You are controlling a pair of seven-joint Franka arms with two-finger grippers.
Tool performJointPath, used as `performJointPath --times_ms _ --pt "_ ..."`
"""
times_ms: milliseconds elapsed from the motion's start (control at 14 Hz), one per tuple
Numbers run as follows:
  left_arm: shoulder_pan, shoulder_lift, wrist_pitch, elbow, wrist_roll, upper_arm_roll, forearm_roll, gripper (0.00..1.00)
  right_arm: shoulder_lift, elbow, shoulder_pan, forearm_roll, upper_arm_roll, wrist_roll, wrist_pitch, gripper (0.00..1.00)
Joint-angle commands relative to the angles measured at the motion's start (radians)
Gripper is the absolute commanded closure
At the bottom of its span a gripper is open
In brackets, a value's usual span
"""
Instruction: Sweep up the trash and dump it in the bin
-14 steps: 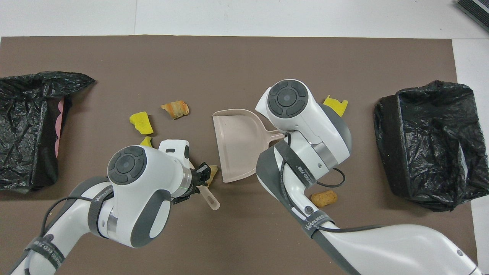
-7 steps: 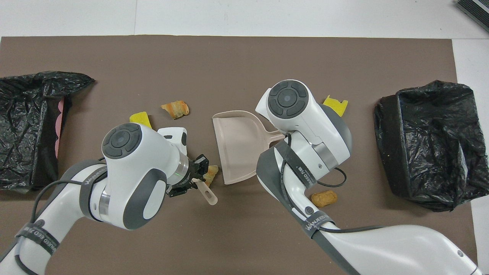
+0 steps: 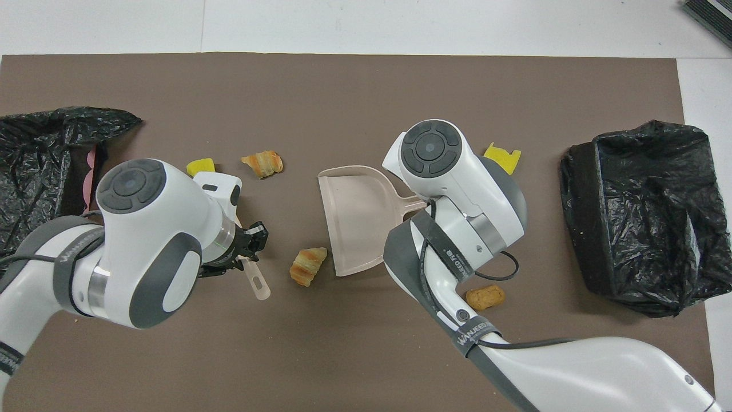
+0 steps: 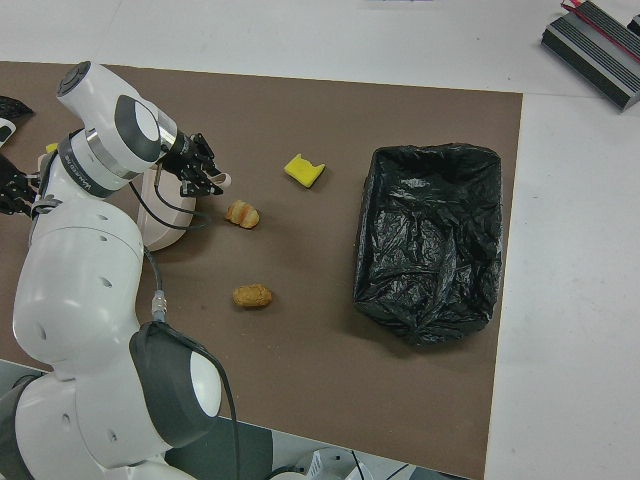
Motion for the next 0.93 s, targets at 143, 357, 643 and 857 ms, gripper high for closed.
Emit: performJointPath --times_ms 143,357,643,857 --pt "0.087 -0.003 -0.056 0.054 0.264 0.039 0.023 1.00 -0.029 -0.037 -0.011 -0.019 0.007 -0.022 0.016 1.00" --pt "0.209 0.009 -0.021 0.039 0.498 0.037 0.065 1.00 -0.029 -0.037 -0.011 -0.019 0.007 -0.022 0.016 1.00" --pt "0.247 0.063 0.142 -0.010 0.591 0.037 0.138 1.00 -0.029 -0.037 -0.009 -0.017 0.008 -0.021 0.016 1.00" --pt "0.218 0.100 0.194 -0.023 0.588 0.033 0.138 1.00 -0.029 -0.038 -0.009 -0.015 0.008 0.002 0.012 1.00"
